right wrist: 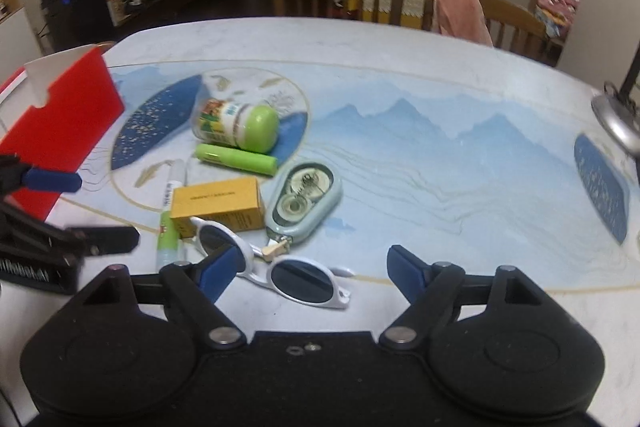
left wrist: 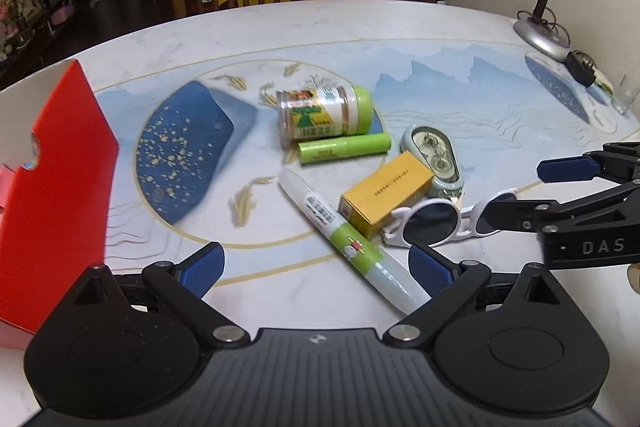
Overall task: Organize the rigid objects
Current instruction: 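Grasp the white sunglasses with the right tool while the left tool grasps the white-green marker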
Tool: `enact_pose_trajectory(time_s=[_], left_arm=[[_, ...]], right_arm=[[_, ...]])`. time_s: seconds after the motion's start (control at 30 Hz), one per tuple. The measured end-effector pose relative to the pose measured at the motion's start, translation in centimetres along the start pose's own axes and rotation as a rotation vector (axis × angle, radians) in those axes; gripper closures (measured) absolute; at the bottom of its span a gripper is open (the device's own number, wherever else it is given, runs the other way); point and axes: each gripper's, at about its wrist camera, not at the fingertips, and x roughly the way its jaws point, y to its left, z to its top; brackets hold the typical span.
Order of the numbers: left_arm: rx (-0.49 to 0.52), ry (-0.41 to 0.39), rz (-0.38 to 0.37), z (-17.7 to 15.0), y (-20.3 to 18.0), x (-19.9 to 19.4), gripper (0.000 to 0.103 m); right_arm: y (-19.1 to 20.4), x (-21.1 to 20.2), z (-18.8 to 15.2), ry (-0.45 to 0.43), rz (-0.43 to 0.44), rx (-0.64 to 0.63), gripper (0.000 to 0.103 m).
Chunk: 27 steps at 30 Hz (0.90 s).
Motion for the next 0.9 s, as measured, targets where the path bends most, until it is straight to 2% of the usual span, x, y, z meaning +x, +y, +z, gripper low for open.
enact_pose_trajectory(time_s=[0.33, 0.6, 0.73, 0.8, 0.9], left_arm=[[0.033, 0.011, 0.058, -0.7, -2.1, 2.4, 0.004], [0.015, 0.019, 0.1, -0.6, -1.8, 3.9, 0.004], [0.011, 0.013, 0.098, -0.6, -1.7, 4.0, 0.005], [0.011, 0.01, 0.087, -0.6, -1.6, 3.9, 0.009], [0.004, 0.007, 0.061, -0.6, -1.5, 3.6, 0.024]], right_arm=[[-0.2, 2.7, -0.7, 0.054, 0.001, 0.092, 0.034], [-0.3, 3.6, -0.7, 0.066, -0.01, 0.092, 0.039], [-0.1, 4.0, -0.3, 0.061, -0.013, 0.085, 0.04], [-0.1, 4.2, -0.1, 0.059, -0.015, 0.092, 0.04], [-0.1, 4.3, 0.2, 0.049, -0.019, 0.107, 0.039]])
